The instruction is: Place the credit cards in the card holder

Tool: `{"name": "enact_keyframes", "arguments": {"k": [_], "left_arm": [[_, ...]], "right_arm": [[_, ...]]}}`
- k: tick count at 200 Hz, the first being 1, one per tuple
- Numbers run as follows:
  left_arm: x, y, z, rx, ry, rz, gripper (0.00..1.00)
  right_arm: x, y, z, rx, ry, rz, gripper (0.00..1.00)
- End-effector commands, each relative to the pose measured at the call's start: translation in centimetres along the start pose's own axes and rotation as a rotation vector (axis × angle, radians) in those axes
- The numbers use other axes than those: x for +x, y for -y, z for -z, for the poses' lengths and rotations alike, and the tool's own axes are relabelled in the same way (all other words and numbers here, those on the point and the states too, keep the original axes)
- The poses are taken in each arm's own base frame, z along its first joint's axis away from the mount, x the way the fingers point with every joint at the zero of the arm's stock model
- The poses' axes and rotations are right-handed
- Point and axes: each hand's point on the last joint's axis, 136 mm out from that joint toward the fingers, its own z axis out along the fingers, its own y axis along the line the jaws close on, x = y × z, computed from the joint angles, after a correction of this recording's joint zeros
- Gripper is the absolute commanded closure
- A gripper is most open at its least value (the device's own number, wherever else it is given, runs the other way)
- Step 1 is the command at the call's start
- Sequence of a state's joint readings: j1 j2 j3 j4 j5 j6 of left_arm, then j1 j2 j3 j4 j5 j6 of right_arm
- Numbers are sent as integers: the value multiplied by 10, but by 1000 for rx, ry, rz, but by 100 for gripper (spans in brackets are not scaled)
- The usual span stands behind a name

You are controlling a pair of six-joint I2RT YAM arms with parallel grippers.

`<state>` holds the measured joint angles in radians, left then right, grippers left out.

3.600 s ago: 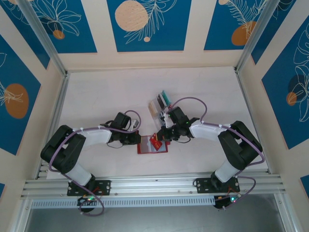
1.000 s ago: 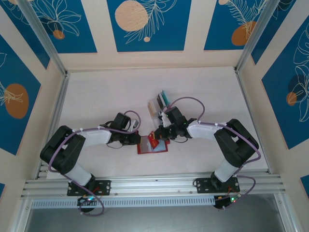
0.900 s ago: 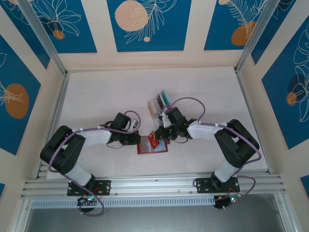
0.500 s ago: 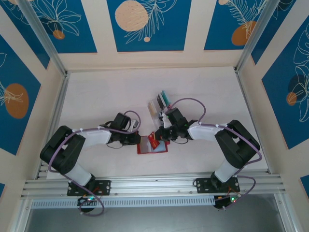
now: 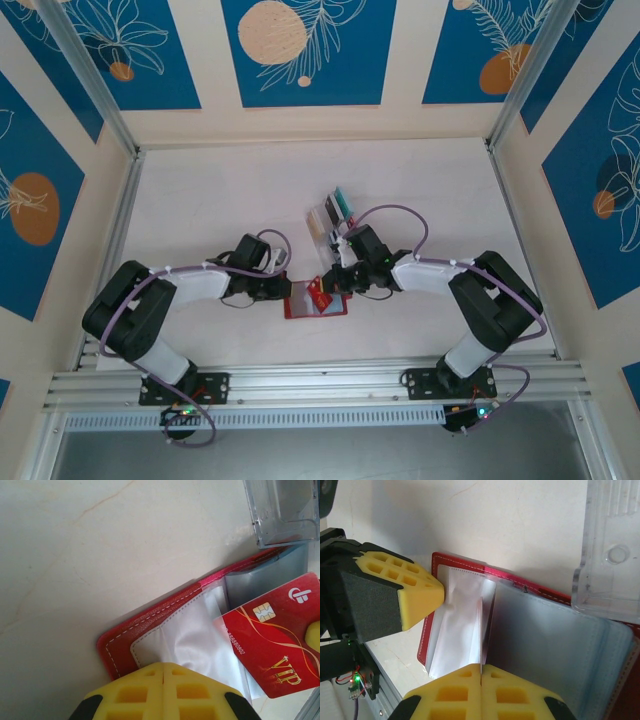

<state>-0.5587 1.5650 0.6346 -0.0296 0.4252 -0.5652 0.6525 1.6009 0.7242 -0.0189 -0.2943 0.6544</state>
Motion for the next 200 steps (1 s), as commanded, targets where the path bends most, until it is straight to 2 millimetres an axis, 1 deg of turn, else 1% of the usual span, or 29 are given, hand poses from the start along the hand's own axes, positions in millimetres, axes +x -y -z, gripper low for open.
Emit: {"name": "enact_keyframes", "arguments": {"k": [1, 31, 100, 127, 170, 200], "left_arm": [[33, -35, -3, -130, -82, 32, 97], [36, -37, -4, -133, -86, 34, 97], [38, -41, -1, -153, -80, 39, 97], [37, -42, -1, -159, -76, 39, 97], [37, -43, 0, -165, -66, 45, 97], [37, -40, 1, -168, -66, 22, 97]], "right_arm": [[94, 65, -3, 206, -314, -315, 100], [93, 67, -5, 200, -317, -322, 100], [87, 72, -20, 161, -334, -349, 100], [87, 73, -21, 159, -337, -354, 100], [91, 73, -23, 163, -345, -365, 100], [100, 75, -26, 176, -344, -380, 100]]}}
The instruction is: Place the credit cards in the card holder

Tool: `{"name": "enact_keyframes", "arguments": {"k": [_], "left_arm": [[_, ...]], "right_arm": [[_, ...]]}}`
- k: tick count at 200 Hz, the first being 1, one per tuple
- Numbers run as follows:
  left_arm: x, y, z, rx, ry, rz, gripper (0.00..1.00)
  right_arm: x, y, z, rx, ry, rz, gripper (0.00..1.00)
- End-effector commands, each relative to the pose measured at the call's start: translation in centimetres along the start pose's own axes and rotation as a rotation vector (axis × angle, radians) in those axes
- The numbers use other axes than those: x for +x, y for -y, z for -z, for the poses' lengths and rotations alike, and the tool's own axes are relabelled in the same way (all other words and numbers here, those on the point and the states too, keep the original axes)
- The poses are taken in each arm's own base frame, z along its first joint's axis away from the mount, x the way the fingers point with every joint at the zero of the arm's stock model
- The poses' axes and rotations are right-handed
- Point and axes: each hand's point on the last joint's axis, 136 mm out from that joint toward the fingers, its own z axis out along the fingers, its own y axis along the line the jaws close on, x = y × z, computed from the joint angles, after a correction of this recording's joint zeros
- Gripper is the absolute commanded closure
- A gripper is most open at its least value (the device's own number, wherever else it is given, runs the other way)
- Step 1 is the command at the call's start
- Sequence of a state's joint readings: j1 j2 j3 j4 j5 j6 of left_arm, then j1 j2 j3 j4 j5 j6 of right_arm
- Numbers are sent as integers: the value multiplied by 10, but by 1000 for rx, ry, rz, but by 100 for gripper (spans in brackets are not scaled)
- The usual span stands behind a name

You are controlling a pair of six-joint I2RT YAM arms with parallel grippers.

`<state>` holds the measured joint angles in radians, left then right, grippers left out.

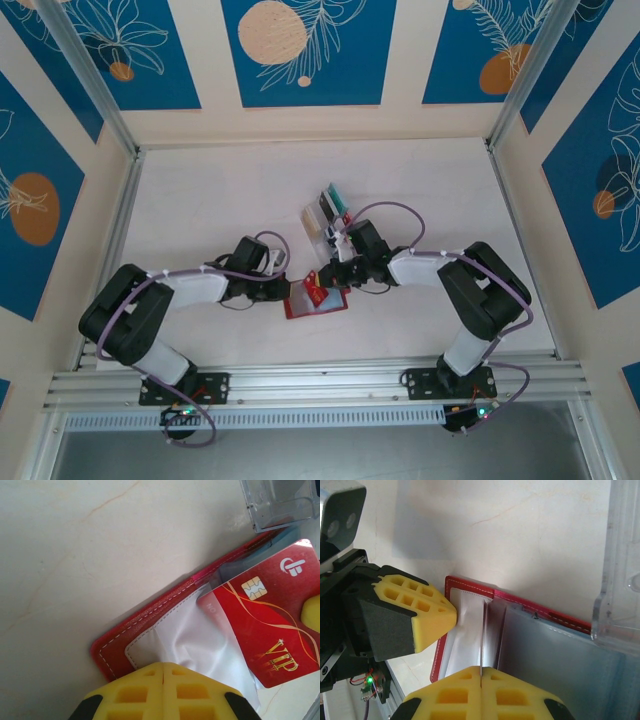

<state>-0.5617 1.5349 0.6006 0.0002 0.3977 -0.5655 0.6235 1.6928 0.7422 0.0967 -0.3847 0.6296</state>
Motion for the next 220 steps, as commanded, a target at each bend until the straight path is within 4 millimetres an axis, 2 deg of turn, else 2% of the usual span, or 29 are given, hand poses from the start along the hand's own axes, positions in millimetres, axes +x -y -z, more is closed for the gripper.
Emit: {"name": "enact_keyframes", "arguments": {"k": [1, 35, 118, 172, 220], "left_arm": [[37, -37, -1, -157, -99, 29, 97], [39, -26, -4, -149, -117, -29, 97], [53, -6, -8, -122, -140, -108, 96], [58, -7, -15, -118, -139, -81, 97], [65, -4, -18, -121, -151, -105, 96]], "right_arm": [[116, 76, -7, 258, -326, -424, 100], [123, 76, -2, 281, -295, -432, 100], [119, 74, 16, 314, -201, -419, 100], [103, 62, 34, 420, -151, -300, 100], [109, 53, 34, 433, -146, -263, 100]]}}
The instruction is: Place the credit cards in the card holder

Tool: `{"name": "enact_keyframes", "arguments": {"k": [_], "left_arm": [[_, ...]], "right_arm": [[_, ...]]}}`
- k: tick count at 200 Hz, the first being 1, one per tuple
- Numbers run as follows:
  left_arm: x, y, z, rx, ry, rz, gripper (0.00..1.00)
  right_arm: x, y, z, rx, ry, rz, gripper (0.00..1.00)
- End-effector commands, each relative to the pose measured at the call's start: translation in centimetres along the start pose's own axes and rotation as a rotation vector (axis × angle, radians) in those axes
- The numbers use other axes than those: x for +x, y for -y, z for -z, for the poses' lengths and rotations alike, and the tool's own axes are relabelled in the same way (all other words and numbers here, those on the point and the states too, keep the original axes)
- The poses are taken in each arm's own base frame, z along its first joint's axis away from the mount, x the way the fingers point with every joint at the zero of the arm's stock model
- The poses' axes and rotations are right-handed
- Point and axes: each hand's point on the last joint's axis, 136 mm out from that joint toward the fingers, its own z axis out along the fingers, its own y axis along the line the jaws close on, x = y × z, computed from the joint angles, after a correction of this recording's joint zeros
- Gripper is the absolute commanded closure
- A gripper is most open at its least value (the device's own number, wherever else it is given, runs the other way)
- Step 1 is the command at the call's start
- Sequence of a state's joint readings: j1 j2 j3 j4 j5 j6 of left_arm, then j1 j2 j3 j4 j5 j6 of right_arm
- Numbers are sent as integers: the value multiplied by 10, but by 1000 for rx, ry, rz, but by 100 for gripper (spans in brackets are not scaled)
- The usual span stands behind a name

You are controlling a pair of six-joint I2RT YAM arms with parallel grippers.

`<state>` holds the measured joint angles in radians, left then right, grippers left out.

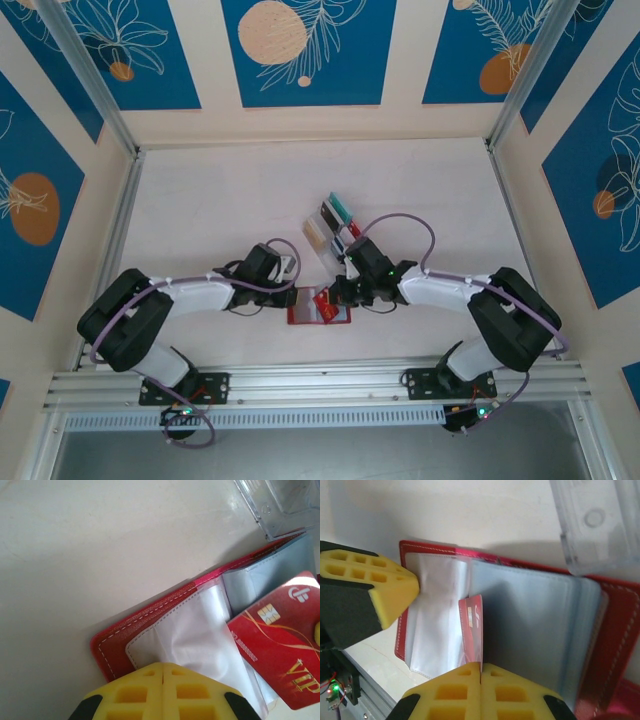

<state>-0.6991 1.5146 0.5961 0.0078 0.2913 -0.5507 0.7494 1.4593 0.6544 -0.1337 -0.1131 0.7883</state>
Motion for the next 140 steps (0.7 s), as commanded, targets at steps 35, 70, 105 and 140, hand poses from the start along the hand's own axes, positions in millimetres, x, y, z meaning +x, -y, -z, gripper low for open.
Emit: {"name": "enact_keyframes", "arguments": {"k": [35, 70, 105, 140], "left_arm": [[56, -18, -13, -81, -164, 18, 96], [56, -20, -16, -94, -175, 25, 97], [58, -22, -19, -98, -174, 35, 97], [57, -23, -20, -97, -166, 40, 97]], "right_arm": [[58, 46, 6, 237, -121, -92, 100], [34, 32, 32, 182, -13, -54, 100], [19, 25, 65, 112, 86, -48, 100], [10, 57, 73, 186, 89, -127, 100]]}}
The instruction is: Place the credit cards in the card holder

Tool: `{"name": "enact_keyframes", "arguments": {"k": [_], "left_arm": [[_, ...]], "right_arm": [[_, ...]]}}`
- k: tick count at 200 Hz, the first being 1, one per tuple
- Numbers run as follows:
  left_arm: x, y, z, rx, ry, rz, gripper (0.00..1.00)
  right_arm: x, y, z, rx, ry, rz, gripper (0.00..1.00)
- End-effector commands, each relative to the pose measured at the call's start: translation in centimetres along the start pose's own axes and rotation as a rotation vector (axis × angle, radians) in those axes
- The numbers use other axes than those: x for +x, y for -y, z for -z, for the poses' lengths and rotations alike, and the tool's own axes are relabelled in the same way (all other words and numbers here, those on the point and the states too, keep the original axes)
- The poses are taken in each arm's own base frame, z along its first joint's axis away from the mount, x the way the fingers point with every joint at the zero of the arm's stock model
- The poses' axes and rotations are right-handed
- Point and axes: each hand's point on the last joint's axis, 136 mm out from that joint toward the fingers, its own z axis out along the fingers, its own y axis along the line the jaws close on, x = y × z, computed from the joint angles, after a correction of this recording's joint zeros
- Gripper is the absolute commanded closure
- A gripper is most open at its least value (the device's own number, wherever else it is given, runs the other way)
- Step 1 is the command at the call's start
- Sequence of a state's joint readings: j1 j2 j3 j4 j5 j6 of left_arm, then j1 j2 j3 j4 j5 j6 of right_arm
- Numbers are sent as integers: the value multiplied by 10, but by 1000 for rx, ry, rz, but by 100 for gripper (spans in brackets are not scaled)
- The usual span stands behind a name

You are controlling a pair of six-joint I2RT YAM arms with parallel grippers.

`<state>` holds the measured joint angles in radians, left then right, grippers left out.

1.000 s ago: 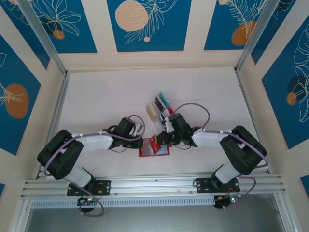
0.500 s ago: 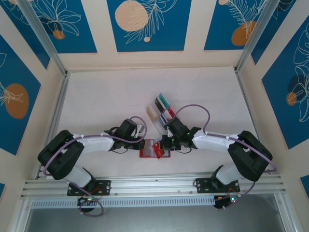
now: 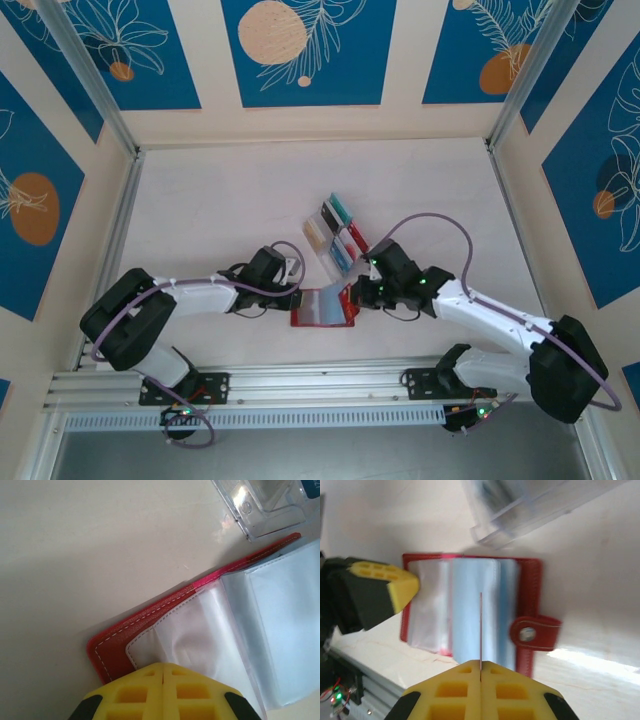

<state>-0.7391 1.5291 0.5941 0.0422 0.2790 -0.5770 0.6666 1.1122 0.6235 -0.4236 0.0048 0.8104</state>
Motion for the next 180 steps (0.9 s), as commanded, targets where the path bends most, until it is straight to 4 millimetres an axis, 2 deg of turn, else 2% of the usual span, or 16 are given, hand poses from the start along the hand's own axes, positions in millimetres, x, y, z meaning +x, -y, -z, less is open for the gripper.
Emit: {"name": "enact_keyframes", "arguments": {"k": [1, 46, 180], "left_arm": [[53, -32, -13, -108, -167, 52, 97], [54, -33, -14, -109, -164, 59, 97], [56, -38, -12, -133, -163, 69, 97]], "right_arm": [[8, 35, -1, 108, -54, -38, 100], [-18, 34, -2, 56, -25, -66, 100], [-91, -2, -31, -57, 26, -60, 100]]}}
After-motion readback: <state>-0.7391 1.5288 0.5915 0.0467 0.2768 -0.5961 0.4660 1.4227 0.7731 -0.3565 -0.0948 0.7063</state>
